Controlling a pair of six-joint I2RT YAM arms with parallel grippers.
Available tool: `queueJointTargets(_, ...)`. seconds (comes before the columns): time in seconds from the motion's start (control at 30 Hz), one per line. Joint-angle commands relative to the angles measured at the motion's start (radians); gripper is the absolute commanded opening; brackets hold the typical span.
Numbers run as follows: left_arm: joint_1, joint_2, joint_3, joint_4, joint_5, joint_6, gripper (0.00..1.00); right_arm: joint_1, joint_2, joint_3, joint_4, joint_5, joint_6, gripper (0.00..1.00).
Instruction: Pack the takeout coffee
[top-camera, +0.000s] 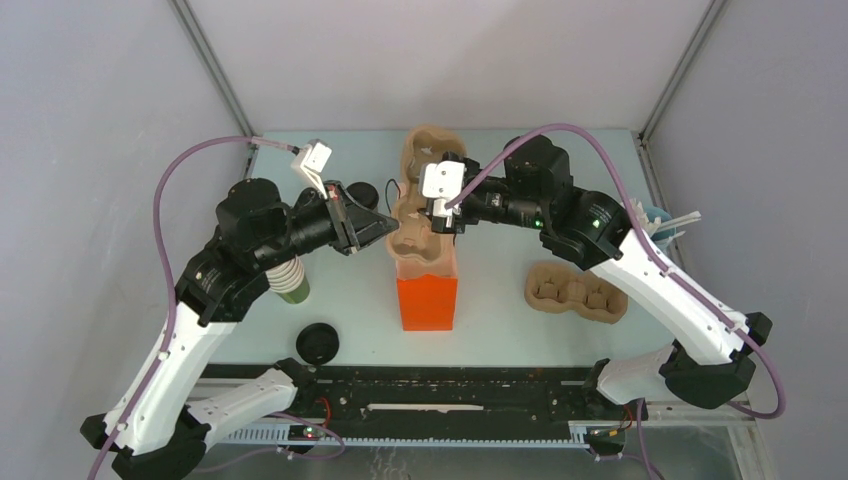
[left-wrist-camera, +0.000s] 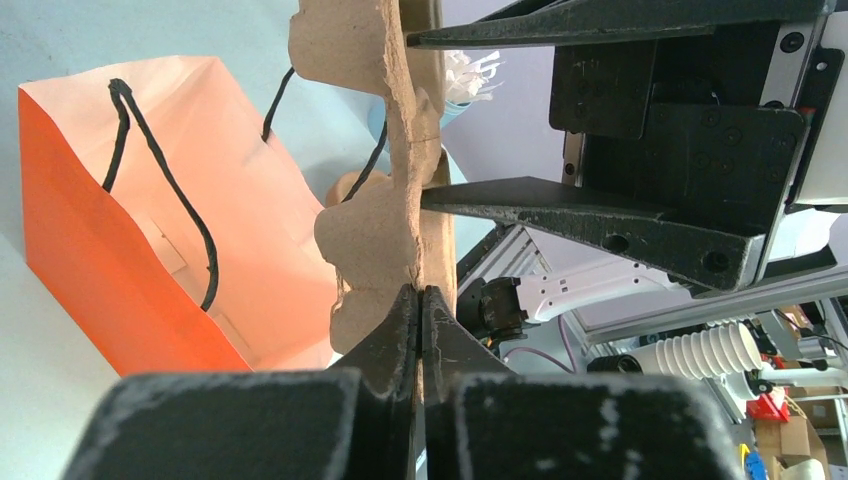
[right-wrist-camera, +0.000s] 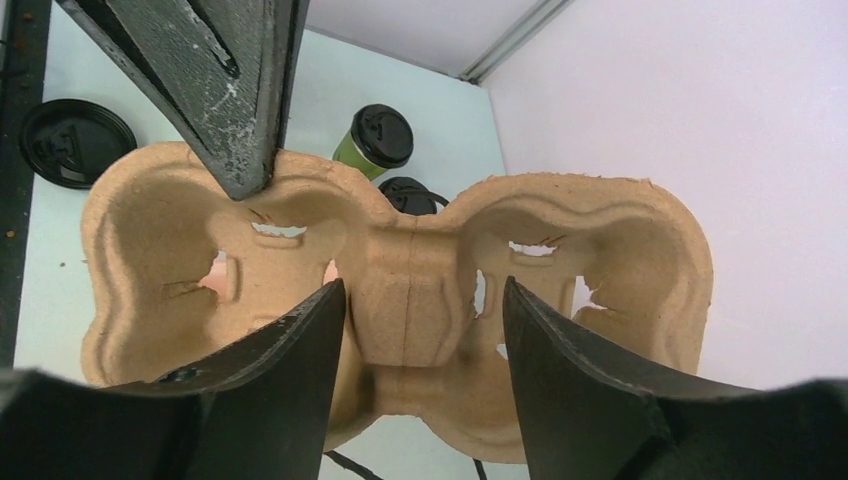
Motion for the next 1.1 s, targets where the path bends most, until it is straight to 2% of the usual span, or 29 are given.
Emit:
queueJointTargets(0.0, -0.008, -0.003, -0.006, 0.032, 0.02, 0.027, 0.0, -0.009, 0.011, 0.016, 0.019, 0.025, -0.018, 0.66)
queueJointTargets(0.17, -0.008, -0.003, -0.002, 0.033, 0.021, 0.027, 0.0, -0.011, 0.017, 0.018, 0.016, 0.014, -0.019, 0.59)
queueJointTargets(0.43, -0.008, -0.002, -0.002, 0.033, 0.024, 0.031, 0.0, -0.02, 0.031, 0.025, 0.007, 0.0, -0.026, 0.6)
queueJointTargets(0.5, -0.008, -0.002, -0.002, 0.034, 0.024, 0.031, 0.0, -0.024, 0.036, 0.03, 0.001, -0.007, -0.026, 0.57)
queueJointTargets(0.6, -0.008, 0.001, -0.001, 0.031, 0.024, 0.033, 0.0, -0.027, 0.043, 0.043, -0.004, -0.006, -0.027, 0.45)
queueJointTargets(0.7, -0.008, -0.002, 0.004, 0.02, 0.01, 0.039, 0.03, -0.031, 0.038, 0.036, -0.003, 0.002, -0.042, 0.42)
queueJointTargets(0.73, -0.008, -0.007, 0.008, 0.01, -0.003, 0.042, 0.1, -0.033, 0.035, 0.03, -0.003, 0.004, -0.053, 0.41)
queueJointTargets(0.77, -0.008, -0.013, 0.019, -0.007, -0.045, 0.048, 0.23, -0.035, 0.029, 0.022, -0.001, 0.008, -0.065, 0.39)
queueJointTargets(0.83, -0.008, -0.031, 0.047, -0.063, -0.153, 0.062, 0.58, -0.044, 0.014, 0.004, -0.004, 0.001, -0.086, 0.37)
queueJointTargets(0.87, -0.008, -0.042, 0.061, -0.093, -0.225, 0.066, 0.67, -0.049, 0.007, -0.006, -0.009, -0.002, -0.097, 0.36)
queueJointTargets(0.97, -0.006, -0.021, 0.115, -0.202, -0.428, 0.066, 0.89, -0.056, 0.001, -0.011, -0.058, -0.011, -0.14, 0.35)
queueJointTargets(1.07, -0.004, 0.059, 0.161, -0.231, -0.479, 0.07, 0.92, -0.086, 0.007, 0.007, -0.122, -0.076, -0.144, 0.36)
